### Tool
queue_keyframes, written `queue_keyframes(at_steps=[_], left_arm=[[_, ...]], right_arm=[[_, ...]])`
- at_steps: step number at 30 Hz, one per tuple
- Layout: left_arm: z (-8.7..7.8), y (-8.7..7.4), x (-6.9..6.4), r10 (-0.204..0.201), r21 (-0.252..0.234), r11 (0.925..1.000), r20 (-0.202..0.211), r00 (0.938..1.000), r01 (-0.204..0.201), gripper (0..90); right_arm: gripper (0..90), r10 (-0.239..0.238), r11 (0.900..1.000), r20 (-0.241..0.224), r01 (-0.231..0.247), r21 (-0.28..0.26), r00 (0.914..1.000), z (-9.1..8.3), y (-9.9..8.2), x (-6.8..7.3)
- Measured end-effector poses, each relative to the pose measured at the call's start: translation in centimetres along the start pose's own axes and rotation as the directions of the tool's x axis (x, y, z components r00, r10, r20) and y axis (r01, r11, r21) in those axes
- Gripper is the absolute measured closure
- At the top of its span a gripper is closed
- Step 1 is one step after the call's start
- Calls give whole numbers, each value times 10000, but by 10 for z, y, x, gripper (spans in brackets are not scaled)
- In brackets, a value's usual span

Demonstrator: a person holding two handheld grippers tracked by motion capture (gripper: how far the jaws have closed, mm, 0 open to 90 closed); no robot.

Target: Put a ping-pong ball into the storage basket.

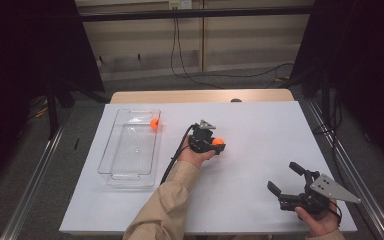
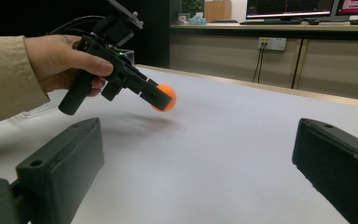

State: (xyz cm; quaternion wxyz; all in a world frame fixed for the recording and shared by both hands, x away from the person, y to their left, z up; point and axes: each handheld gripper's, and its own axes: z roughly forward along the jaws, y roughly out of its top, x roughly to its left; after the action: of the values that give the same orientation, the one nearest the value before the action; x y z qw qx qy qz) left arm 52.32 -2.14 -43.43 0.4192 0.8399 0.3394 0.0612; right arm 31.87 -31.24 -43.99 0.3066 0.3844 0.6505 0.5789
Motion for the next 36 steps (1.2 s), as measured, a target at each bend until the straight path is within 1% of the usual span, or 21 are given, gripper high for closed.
queue_keyframes(at_steps=[1, 2, 3, 4, 5, 7, 8, 9, 13, 14, 18, 19, 21, 22, 25, 28, 29, 32, 33, 34, 36], left_arm=[[-1, 0, 2, 137, 87, 9999, 105, 9999, -138, 512], [-2, 0, 1, 72, 40, 10000, -7, 10000, -72, 512], [-2, 0, 1, -2, -8, 10000, 3, 10000, 2, 512], [-4, 0, 2, 102, 68, 9999, 38, 9999, -103, 512], [-4, 0, 1, 0, 18, 10000, -7, 10000, 0, 512], [-7, -1, 3, 78, 113, 9999, 141, 9999, -79, 512], [-7, 0, 2, 23, 91, 10000, 1, 10000, -23, 512], [-8, 0, 2, -92, -12, 10000, 33, 10000, 92, 512], [-13, 0, 3, -3, 47, 10000, 122, 9999, 2, 512], [-14, 1, 3, -47, 67, 10000, 33, 10000, 47, 512], [-18, 1, 5, -77, 33, 10000, 79, 9999, 76, 512], [-19, 0, 5, -195, -5, 9998, 11, 9998, 195, 512], [-23, 1, 6, 9, 178, 9998, -41, 10000, -8, 512], [-22, 1, 5, -164, 27, 9999, 33, 9999, 164, 512], [-26, 1, 6, -106, 141, 9998, 20, 9999, 106, 512], [-27, 0, 6, -241, -20, 9997, 41, 9997, 242, 512], [-29, 1, 8, -52, 127, 9999, -8, 10000, 53, 512], [-32, 0, 8, -179, 173, 9997, -105, 9998, 181, 512], [-33, 0, 9, -94, 189, 9998, -68, 9999, 95, 512], [-33, 0, 8, -254, 147, 9996, -140, 9996, 256, 512], [-36, 0, 9, -82, 161, 9998, -148, 9999, 85, 512]], right_arm=[[14, 21, 10000, 0, -21, 15, 10000, 0, 0, 0], [14, 5, 10000, -19, -5, -15, 10000, 0, 0, 0], [14, -11, 10000, -16, 11, -32, 10000, 0, 0, -1], [14, -1, 10000, 27, 1, -7, 10000, 0, 0, 0], [14, 14, 10000, 18, -14, 2, 10000, 0, 0, 0], [14, 24, 10000, 1, -24, 11, 10000, 0, 0, 0], [14, 24, 10000, 7, -24, 8, 10000, 0, 0, 0], [14, 25, 10000, -4, -25, 14, 10000, 0, 0, 0], [14, 21, 10000, -13, -21, 13, 10000, 0, 0, 0], [14, 19, 10000, -26, -18, 13, 10000, 0, 0, 0], [14, -3, 10000, -3, 3, -1, 10000, 0, 0, 0], [14, -2, 10000, -1, 2, 4, 10000, 0, 0, 0], [14, -7, 10000, -3, 7, 5, 10000, 0, 0, 0], [14, -12, 10000, -9, 12, 7, 10000, 0, 0, 0], [14, 49, 10000, 6, -49, -6, 10000, 0, 0, 1], [14, 35, 10000, 25, -35, -15, 10000, 1, 0, 0], [14, -21, 10000, 2, 21, -3, 10000, 0, 0, 0], [14, -28, 10000, 1, 28, -4, 10000, 0, 0, 0], [14, -24, 10000, -8, 24, -5, 10000, 0, 0, 0], [14, 15, 10000, -12, -15, 8, 10000, 0, 0, 0], [14, 60, 10000, 25, -60, -21, 10000, 1, 0, 1]])
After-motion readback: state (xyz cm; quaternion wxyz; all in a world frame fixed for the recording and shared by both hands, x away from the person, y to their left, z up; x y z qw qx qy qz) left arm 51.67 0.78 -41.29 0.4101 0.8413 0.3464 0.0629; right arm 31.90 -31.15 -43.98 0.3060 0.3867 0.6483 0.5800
